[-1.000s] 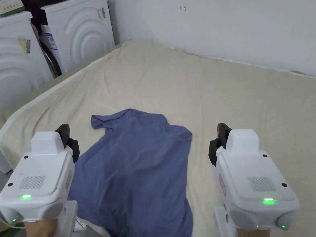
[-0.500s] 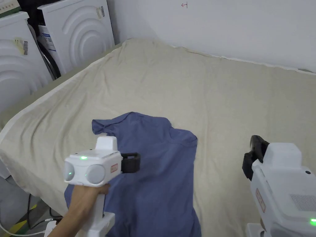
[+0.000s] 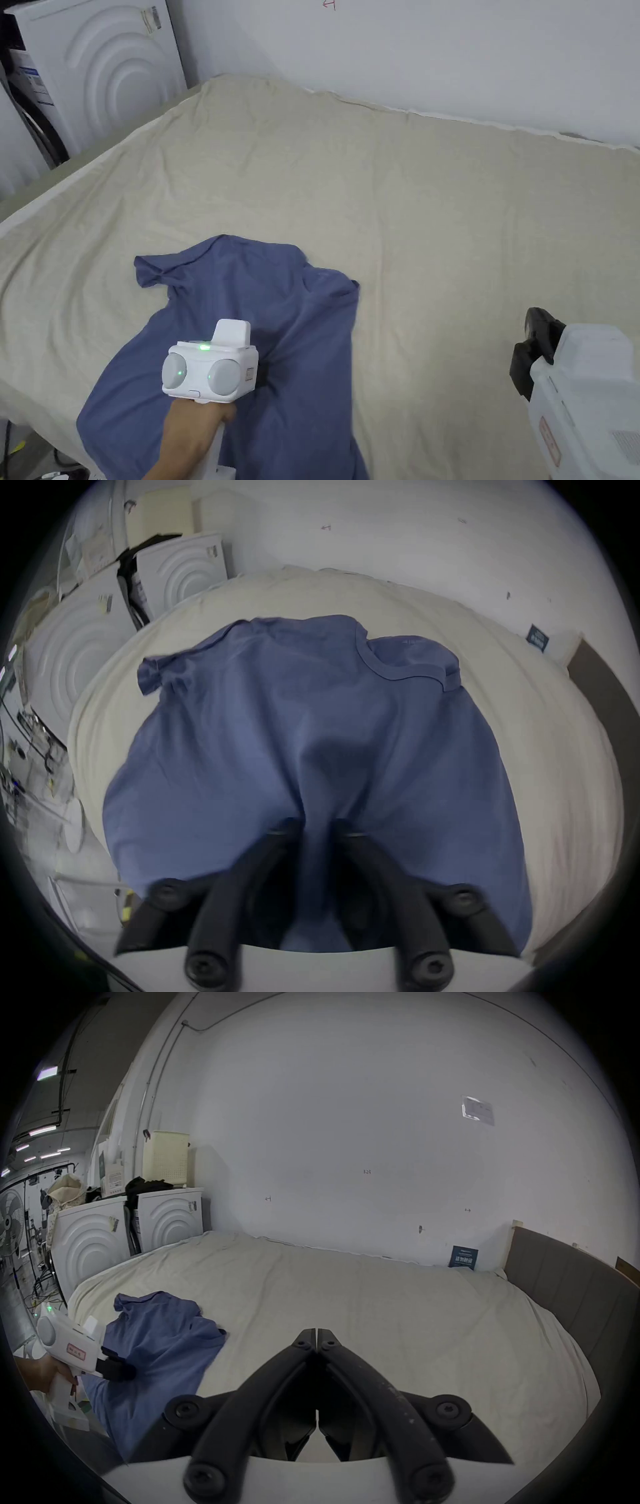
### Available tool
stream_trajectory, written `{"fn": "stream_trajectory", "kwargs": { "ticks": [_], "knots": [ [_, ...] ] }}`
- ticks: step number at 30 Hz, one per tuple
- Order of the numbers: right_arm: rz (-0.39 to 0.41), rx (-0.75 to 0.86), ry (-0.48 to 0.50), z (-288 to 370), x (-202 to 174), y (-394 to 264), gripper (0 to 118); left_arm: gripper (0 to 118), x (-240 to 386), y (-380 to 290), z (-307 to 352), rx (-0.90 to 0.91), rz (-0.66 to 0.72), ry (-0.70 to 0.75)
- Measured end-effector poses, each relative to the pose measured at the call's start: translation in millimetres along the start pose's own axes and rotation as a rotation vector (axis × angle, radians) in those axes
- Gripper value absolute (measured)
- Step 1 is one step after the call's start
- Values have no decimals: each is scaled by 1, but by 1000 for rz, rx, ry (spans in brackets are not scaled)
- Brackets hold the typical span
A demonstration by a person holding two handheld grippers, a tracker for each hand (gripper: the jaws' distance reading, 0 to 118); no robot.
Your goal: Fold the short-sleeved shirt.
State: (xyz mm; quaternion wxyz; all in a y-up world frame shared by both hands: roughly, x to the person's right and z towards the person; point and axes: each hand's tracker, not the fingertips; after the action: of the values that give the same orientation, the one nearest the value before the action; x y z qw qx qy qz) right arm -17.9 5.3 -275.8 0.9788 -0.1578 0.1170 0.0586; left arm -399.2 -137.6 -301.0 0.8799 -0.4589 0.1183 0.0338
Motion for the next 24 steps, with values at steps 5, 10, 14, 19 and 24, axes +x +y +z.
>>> {"fn": "stream_trajectory", "kwargs": {
  "ticks": [5, 10, 14, 19, 24],
  "knots": [
    [-24, 0, -20, 13, 15, 0, 1, 2, -12, 9, 26, 40, 119, -72],
    [-50, 20, -45, 27, 39, -1, 1, 2, -7, 37, 94, 172, 159, -209],
    [-74, 44, -76, 45, 55, 1, 1, 2, 32, 73, 161, 351, 102, -339],
    [-110, 72, -122, 73, 81, 0, 1, 2, 94, 127, 236, 523, -30, -476],
    [-113, 100, -205, 98, 115, -5, 1, 2, 171, 159, 284, 597, -199, -591]
  ]
}}
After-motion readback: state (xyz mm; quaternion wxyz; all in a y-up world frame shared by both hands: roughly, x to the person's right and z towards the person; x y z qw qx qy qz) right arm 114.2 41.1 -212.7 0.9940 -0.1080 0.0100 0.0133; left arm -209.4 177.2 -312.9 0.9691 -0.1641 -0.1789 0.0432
